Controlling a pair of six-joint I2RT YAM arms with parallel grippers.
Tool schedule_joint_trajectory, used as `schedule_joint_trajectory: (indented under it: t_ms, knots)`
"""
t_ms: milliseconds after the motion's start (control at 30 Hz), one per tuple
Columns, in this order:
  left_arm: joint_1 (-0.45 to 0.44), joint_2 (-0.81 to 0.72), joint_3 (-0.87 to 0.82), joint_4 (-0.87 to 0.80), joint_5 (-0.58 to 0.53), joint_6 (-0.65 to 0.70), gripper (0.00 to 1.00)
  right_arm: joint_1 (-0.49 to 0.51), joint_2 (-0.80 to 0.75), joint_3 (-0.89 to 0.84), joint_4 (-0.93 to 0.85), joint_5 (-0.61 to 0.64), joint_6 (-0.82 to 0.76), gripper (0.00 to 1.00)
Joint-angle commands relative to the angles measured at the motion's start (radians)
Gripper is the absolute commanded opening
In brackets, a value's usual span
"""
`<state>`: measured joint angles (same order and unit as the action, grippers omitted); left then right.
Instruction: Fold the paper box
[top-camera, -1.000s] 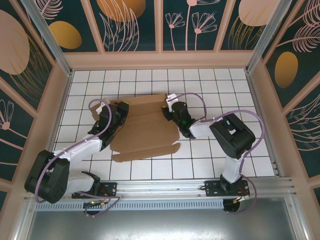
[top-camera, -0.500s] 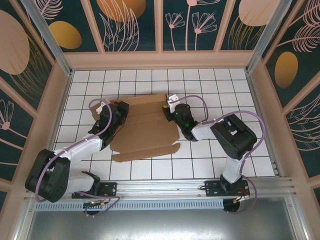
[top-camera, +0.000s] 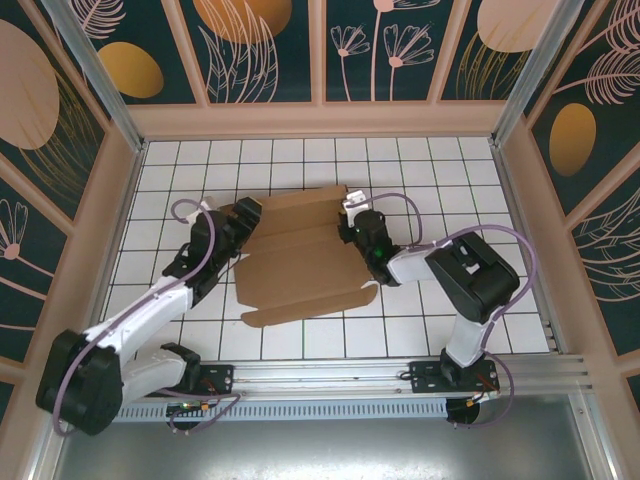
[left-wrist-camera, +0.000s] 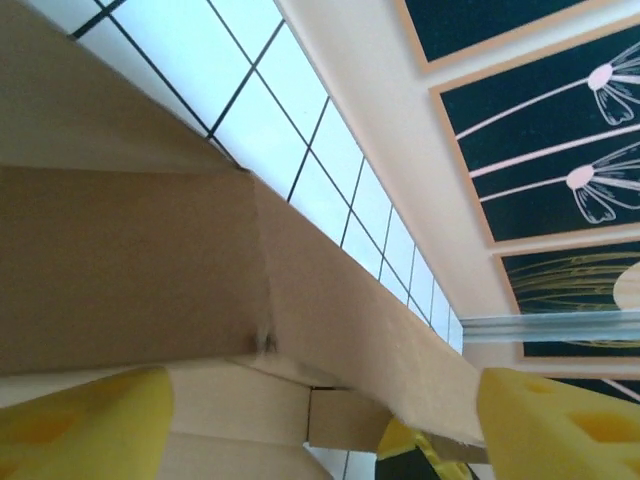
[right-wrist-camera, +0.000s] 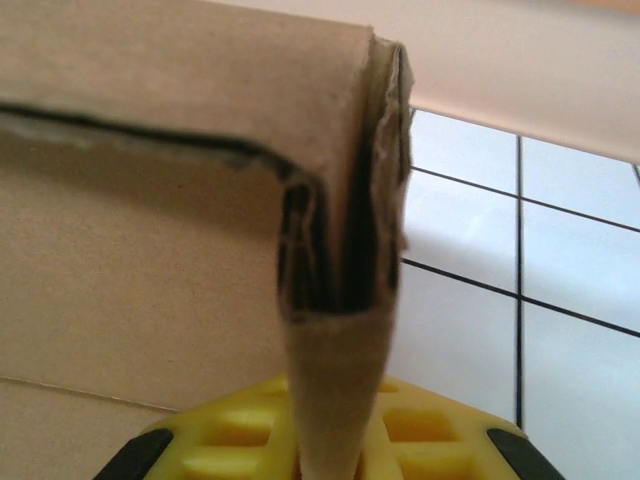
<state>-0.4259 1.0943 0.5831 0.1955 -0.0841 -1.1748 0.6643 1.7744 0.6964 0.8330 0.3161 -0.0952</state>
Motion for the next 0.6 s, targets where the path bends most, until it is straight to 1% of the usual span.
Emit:
schedule_joint_trajectory:
  t_ms: [0,67,133,233,300,367,467,567]
  knots:
    - [0.012,-0.082,0.080,-0.284,0.044,0.293,0.83,-0.008,-0.052,-0.034,0.036,0.063,0.009,0.17]
    - [0.016,-0.115,0.112,-0.399,0.078,0.370,0.82,-0.012,-0.063,-0.050,0.042,0.065,0.012,0.17]
    - [0.018,-0.167,0.128,-0.465,0.110,0.424,0.76,-0.015,-0.073,-0.067,0.050,0.065,0.012,0.17]
    - [0.024,-0.219,0.180,-0.555,0.074,0.447,0.74,-0.021,-0.086,-0.081,0.055,0.062,0.013,0.16]
    - [0.052,-0.217,0.214,-0.564,0.070,0.451,0.72,-0.025,-0.090,-0.083,0.054,0.054,0.020,0.16]
    - [0.102,-0.180,0.238,-0.541,0.101,0.451,0.69,-0.025,-0.090,-0.084,0.058,0.052,0.021,0.16]
    - [0.170,-0.068,0.280,-0.482,0.225,0.451,0.68,-0.027,-0.090,-0.085,0.059,0.047,0.025,0.16]
    - [0.175,0.052,0.315,-0.422,0.327,0.435,0.66,-0.027,-0.085,-0.081,0.052,0.045,0.028,0.16]
